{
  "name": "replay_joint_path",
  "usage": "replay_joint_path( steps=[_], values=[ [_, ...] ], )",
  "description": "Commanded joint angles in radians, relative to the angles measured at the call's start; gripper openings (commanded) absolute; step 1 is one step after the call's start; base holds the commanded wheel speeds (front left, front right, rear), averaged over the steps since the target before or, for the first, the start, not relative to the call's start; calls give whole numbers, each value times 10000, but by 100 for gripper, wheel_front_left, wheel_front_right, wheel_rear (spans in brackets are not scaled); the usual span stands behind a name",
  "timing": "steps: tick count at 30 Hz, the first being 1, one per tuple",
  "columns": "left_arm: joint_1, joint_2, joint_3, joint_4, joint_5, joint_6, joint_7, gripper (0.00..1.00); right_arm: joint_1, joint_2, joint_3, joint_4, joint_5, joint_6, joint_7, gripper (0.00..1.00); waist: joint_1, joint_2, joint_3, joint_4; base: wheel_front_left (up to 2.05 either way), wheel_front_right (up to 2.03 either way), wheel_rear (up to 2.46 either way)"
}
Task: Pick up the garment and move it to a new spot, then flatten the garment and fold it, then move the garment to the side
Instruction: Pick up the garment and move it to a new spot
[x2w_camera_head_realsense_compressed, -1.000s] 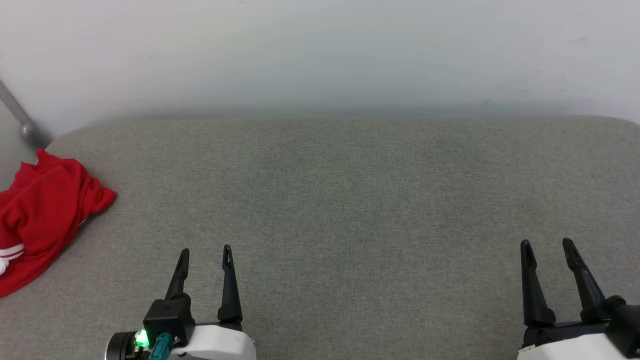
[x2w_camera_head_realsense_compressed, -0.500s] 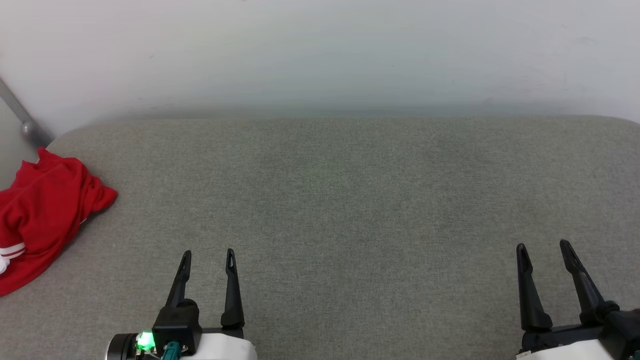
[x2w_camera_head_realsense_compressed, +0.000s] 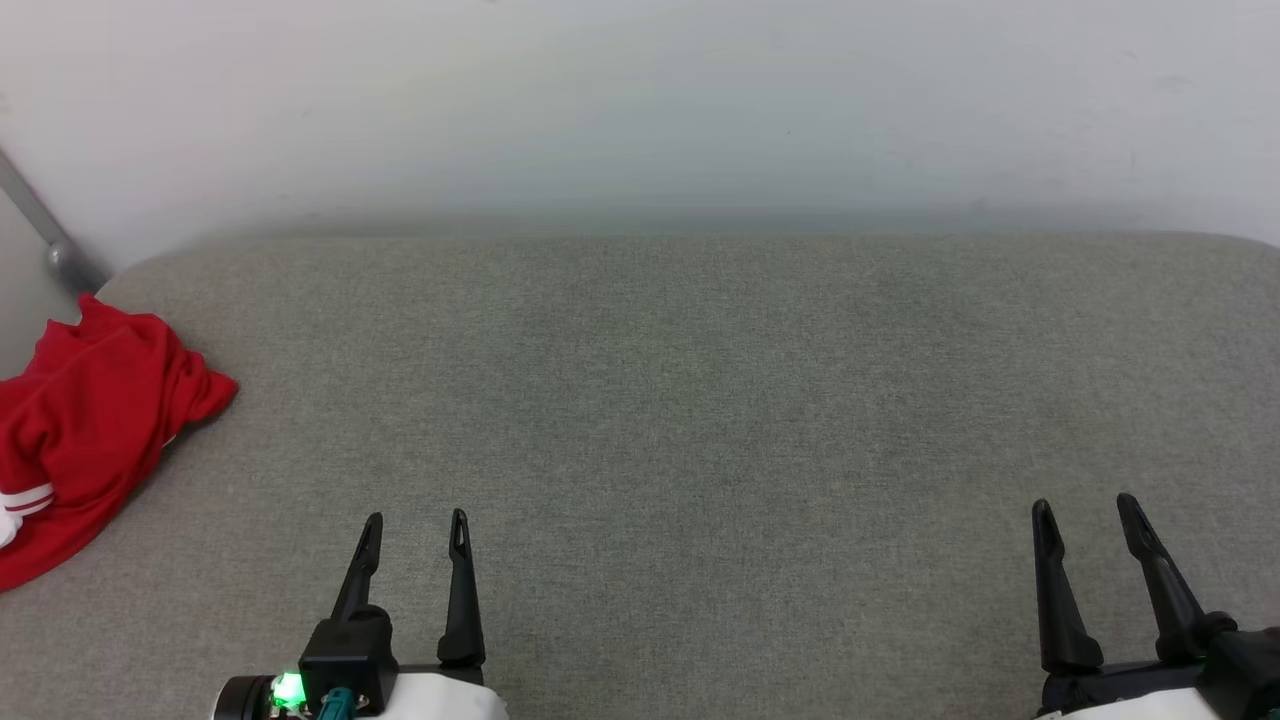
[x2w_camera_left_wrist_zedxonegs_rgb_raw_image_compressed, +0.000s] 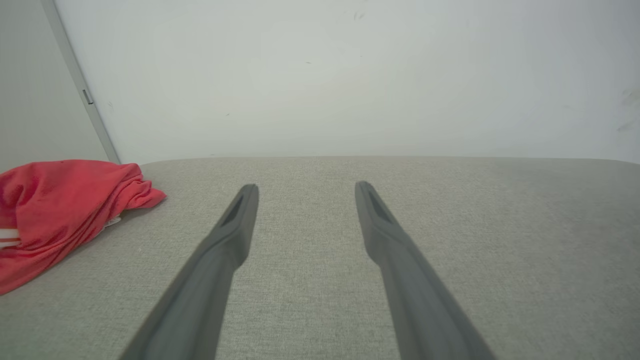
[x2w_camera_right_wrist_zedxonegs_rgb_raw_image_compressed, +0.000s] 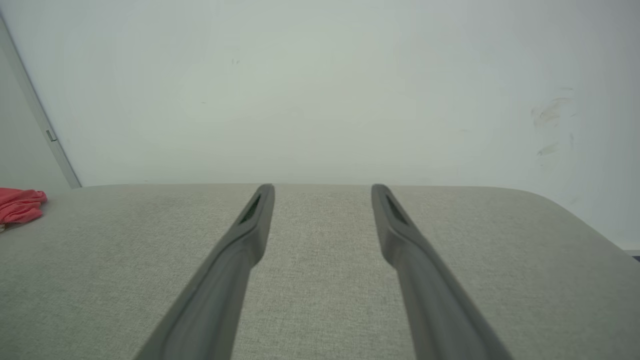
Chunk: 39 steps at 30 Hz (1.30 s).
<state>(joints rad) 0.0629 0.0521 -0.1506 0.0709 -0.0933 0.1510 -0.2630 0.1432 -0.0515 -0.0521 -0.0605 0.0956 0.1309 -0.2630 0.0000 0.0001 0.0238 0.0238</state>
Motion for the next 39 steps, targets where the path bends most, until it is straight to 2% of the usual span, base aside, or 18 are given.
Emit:
replay_joint_path(
  steps=[1,12,26,39],
  values=[
    [83,-15,37,24,-48,1,-28,100,62,23,4,41,95,-3,-28,100,0,-1,-5,-4,0,0,0],
    [98,-21,-35,46,-301,44,-28,100,86,23,1,341,803,-3,-28,100,0,-1,-17,-2,0,0,0],
    [62,-21,-30,83,-377,65,-28,100,45,23,42,455,956,-3,-27,100,0,-1,12,24,0,0,0],
    [-103,-19,89,76,-366,178,-28,100,97,23,143,242,760,-3,-27,100,0,-1,100,862,0,0,0]
  ],
)
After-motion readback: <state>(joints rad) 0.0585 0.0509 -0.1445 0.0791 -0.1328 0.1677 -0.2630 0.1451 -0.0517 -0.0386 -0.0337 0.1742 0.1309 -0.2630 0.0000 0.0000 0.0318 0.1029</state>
